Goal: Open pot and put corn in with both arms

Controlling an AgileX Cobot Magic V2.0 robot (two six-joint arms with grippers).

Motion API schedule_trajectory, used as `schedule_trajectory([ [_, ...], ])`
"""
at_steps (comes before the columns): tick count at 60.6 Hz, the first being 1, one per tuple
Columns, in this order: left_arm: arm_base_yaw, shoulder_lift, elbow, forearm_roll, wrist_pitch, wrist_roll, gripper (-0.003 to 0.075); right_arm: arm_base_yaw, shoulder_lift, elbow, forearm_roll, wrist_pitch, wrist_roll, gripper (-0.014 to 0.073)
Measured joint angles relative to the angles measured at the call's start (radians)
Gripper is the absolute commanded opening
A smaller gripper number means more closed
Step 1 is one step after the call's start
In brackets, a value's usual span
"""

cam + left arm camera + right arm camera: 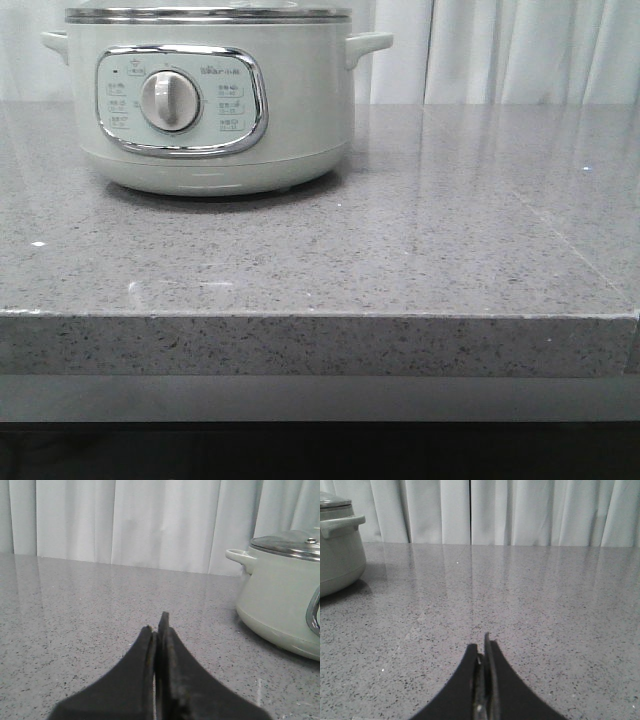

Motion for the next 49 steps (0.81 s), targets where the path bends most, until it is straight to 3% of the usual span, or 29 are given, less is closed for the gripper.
schedule_trajectory([
  [49, 0.000, 0.000, 0.000, -0.002, 0.000, 0.000, -0.0020, 0.000, 0.000, 0.000, -0.075, -0.011, 0.138, -0.0067],
])
